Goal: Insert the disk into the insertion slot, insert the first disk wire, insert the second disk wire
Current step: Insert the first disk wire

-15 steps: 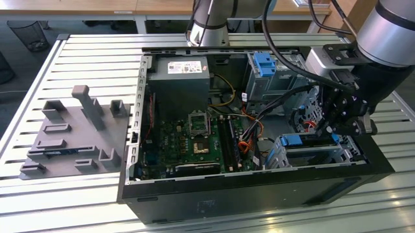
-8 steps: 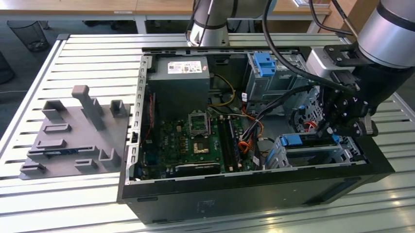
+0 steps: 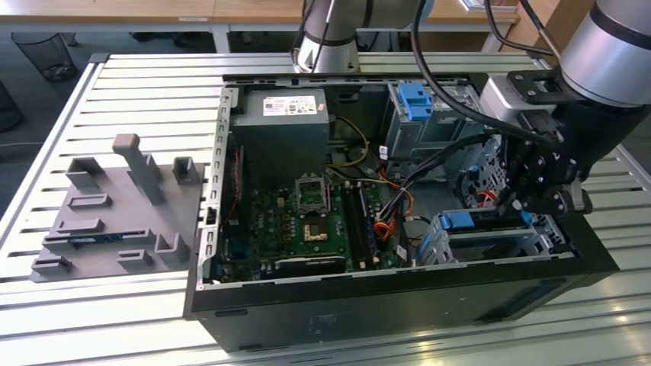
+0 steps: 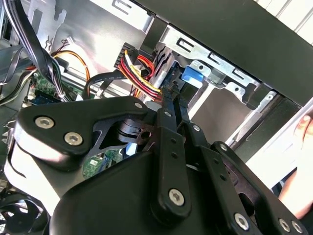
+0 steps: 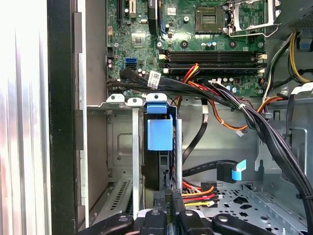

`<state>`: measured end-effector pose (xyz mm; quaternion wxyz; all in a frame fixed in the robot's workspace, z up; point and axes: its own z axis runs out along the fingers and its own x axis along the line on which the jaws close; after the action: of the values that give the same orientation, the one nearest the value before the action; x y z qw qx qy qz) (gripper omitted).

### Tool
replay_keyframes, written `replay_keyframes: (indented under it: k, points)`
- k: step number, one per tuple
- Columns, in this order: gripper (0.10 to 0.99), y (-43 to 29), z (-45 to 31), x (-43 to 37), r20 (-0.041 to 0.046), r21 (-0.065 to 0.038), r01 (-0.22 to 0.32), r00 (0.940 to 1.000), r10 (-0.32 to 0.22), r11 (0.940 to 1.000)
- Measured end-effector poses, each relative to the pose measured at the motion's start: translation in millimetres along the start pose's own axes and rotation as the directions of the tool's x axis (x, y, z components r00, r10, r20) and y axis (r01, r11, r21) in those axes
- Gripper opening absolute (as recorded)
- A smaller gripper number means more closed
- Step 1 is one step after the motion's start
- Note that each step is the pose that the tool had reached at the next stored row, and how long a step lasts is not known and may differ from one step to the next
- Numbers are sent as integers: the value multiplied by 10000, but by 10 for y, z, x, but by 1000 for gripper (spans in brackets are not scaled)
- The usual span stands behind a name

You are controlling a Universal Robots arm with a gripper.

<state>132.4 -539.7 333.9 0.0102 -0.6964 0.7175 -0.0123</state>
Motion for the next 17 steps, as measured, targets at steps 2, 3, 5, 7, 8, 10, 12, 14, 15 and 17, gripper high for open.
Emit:
replay_keyframes:
  k: [2,3,5,7,8,10,12,14,15,17]
  points:
    - [169,0,0,-8,-1,0,-6,10000,6,10000]
    - [169,0,0,-8,0,-1,-13,10000,13,10000]
    - [169,0,1,-8,-3,0,-42,10000,42,10000]
    - [169,0,3,-8,-5,0,-71,10000,71,10000]
    - [169,0,4,-8,-6,0,-78,10000,78,10000]
    - [169,-1,8,-8,-4,0,-89,10000,89,10000]
    - [169,-2,12,-8,-6,-1,-99,10000,99,10000]
    - [169,-2,15,-8,-6,0,-104,9999,104,9999]
    - [169,-2,19,-8,-4,0,-105,9999,105,9999]
    - [169,-2,23,-8,-5,0,-107,9999,107,9999]
